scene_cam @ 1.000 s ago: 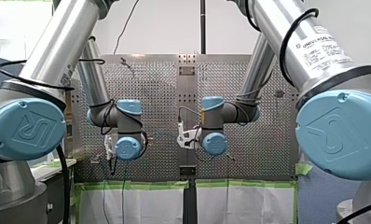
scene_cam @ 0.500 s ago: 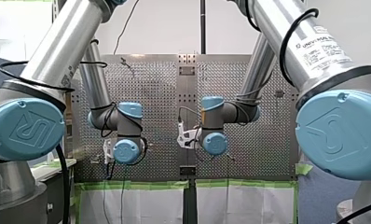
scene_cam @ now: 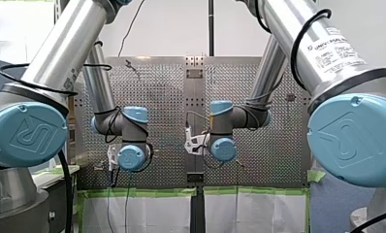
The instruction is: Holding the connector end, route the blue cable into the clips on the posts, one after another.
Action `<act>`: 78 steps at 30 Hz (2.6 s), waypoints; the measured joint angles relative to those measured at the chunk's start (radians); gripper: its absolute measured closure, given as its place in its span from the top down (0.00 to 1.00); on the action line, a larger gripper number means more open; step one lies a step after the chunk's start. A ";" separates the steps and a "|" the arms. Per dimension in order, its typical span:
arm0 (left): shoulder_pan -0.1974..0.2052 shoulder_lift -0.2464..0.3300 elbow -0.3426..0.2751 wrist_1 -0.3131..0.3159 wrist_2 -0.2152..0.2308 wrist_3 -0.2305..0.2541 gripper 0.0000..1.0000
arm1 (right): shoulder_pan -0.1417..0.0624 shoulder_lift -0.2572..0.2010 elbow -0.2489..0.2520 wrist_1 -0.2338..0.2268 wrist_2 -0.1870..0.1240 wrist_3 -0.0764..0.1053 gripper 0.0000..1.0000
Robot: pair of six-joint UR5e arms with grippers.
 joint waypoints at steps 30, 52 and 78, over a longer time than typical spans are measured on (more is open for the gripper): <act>0.015 0.007 0.003 -0.044 0.045 0.013 0.00 | -0.003 0.068 0.006 0.208 0.037 0.008 0.00; 0.078 0.210 0.050 -0.252 -0.006 -0.082 0.00 | -0.007 -0.147 -0.131 0.336 -0.085 0.083 0.00; 0.160 0.458 0.273 -0.499 -0.093 -0.075 0.00 | -0.014 -0.213 -0.307 0.450 -0.122 0.095 0.00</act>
